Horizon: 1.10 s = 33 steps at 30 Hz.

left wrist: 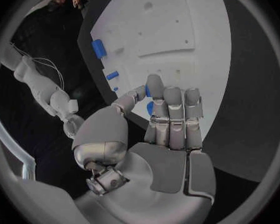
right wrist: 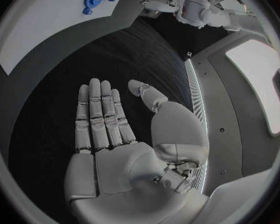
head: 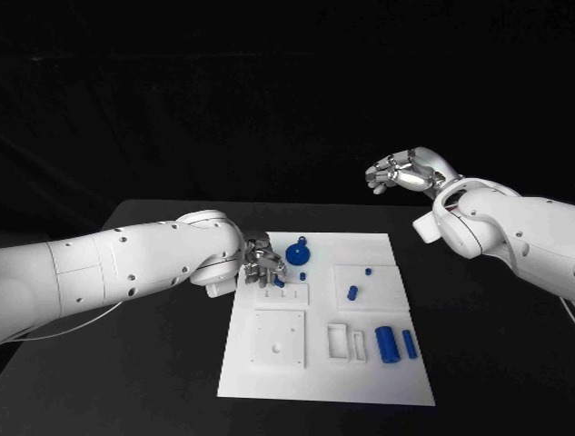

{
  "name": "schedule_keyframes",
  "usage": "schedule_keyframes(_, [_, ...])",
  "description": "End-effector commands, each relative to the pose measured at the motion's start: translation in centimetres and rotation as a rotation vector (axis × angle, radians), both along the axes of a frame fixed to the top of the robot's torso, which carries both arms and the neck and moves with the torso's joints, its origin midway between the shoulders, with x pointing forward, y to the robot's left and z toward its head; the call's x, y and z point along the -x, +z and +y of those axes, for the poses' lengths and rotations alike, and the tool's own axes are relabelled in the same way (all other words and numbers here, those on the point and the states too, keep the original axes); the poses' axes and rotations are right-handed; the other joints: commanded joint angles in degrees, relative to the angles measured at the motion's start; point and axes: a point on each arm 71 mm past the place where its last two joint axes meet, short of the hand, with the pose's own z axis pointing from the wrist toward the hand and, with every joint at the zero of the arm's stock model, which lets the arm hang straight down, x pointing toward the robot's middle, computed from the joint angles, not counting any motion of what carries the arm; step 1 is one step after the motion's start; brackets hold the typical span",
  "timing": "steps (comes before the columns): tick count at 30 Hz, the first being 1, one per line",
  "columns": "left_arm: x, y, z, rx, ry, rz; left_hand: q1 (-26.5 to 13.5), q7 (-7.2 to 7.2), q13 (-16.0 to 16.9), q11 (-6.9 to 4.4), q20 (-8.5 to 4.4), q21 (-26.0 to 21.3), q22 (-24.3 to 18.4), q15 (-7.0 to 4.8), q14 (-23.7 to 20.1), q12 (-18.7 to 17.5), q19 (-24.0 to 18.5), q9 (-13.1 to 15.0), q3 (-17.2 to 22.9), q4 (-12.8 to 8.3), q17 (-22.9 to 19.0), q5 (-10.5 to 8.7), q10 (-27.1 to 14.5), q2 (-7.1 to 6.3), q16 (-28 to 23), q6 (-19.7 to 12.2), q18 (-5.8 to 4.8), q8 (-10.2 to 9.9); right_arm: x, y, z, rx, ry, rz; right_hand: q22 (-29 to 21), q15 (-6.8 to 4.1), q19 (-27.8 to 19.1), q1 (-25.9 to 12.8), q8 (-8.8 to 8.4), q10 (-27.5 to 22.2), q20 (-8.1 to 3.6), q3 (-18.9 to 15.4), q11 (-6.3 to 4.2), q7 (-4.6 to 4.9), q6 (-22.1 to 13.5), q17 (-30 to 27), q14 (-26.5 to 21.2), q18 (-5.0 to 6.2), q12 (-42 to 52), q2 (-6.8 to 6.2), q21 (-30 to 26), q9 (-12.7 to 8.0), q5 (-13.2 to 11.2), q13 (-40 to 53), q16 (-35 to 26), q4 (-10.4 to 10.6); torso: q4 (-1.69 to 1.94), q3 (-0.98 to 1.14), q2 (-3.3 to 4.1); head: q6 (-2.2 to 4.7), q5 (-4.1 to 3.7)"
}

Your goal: Assemble the parts on the task board

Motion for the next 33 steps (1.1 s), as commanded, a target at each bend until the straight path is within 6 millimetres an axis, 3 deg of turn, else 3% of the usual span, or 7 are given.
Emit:
schedule_keyframes(1, [0.0,0.3,-0.3,0.006,0.006,-0.043,0.18,-4.24,0.09,-0.38,-6.02,0.15,0.09,-0.12,0.32,0.17,0.49,7.11,0.59,-0.41,0.05,0.31,-0.18,0.69,0.31,4.67,-0.49,0.0,0.0,0.1,0.2,-0.009,0.024,0.0,-0.26,0.05,0.42,-0.04,0.15,0.39,0.0,-0.38,0.06,0.16,-0.16,-0.08,0.44,0.34,-0.26,0.3,-0.21,-0.11,0.25,-0.07,-0.26,0.02,-0.04,-0.03,-0.04,-0.27,0.16])
schedule_keyframes(9, [0.3,0.3,-0.1,0.033,0.024,-0.088,0.08,-4.39,0.36,-0.54,-6.07,0.39,0.28,-0.13,0.61,0.76,0.8,7.35,0.6,-0.43,0.04,0.41,-0.12,0.6,0.7,5.08,-0.42,-0.08,0.1,-0.1,0.2,0.012,0.013,0.019,-0.86,0.34,0.14,0.56,-0.2,-0.01,0.09,0.24,0.35,0.45,-0.79,-0.38,0.03,0.32,-1.02,0.3,-0.96,-0.33,-0.17,-0.36,-0.86,0.06,-0.1,-0.14,0.05,-0.34,0.27])
schedule_keyframes(12, [0.3,0.3,0.0,0.05,0.046,-0.118,-0.02,-4.46,0.52,-0.62,-6.1,0.49,0.38,-0.19,0.72,1.12,0.95,7.5,0.6,-0.37,0.01,0.25,-0.14,0.52,0.91,5.31,-0.37,-0.17,0.2,-0.1,0.3,0.013,0.016,0.023,-1.2,0.49,0.01,0.55,-0.31,-0.09,0.28,0.32,0.49,0.55,-1.03,-0.55,-0.14,0.34,-1.52,0.03,-1.4,-0.44,0.17,-0.54,-1.23,0.15,-0.12,0.02,0.03,-0.39,0.27])
schedule_keyframes(33, [1.1,-0.9,-0.4,0.032,0.027,-0.18,-0.1,-4.67,1.09,-0.84,-6.29,0.85,0.79,-0.5,0.91,2.42,1.39,8.05,0.79,-0.36,-0.08,0.88,-0.38,0.2,1.72,5.97,-0.22,-0.57,0.4,-0.1,0.6,0.02,0.03,0.034,-1.56,0.73,-0.33,0.49,-0.47,-0.22,0.5,0.08,0.7,0.73,-1.42,-0.79,-0.46,0.34,-2.34,-0.27,-2.03,-0.62,0.47,-0.82,-1.82,0.17,-0.11,0.06,0.07,-0.93,-0.08])
